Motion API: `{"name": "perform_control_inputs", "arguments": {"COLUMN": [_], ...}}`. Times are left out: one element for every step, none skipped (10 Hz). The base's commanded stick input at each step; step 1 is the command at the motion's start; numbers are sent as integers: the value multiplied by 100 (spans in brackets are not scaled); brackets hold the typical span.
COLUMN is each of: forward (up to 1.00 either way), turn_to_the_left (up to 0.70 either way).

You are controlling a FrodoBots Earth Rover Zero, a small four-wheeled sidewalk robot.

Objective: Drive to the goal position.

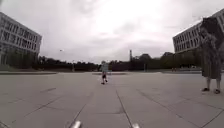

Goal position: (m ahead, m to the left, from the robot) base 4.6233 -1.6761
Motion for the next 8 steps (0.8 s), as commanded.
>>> {"name": "perform_control_inputs", "arguments": {"forward": [70, 70, 70, 70, 70, 70, 70, 70], "turn_to_the_left": [0, 0, 0, 0, 0, 0, 0, 0]}}
